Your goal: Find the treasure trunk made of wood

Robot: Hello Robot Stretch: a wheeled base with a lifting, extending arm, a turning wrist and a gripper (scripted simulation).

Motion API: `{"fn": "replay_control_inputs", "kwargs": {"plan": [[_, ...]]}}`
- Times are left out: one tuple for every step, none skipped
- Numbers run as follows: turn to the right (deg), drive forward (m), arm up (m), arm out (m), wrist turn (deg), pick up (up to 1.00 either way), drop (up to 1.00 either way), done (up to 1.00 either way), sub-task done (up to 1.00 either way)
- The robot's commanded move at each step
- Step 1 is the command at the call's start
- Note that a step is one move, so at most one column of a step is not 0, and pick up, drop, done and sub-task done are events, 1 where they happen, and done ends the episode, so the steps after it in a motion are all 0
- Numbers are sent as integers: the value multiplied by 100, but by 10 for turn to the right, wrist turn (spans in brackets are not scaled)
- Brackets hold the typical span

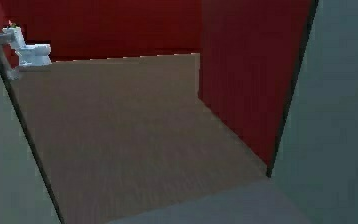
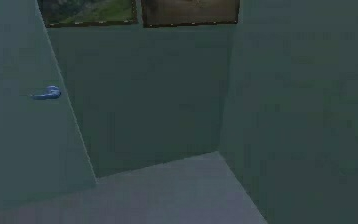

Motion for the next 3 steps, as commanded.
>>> {"fn": "replay_control_inputs", "kwargs": {"plan": [[0,100,0,0,0,0,0,0,0],[-30,0,0,0,0,0,0,0,0],[-30,0,0,0,0,0,0,0,0]]}}
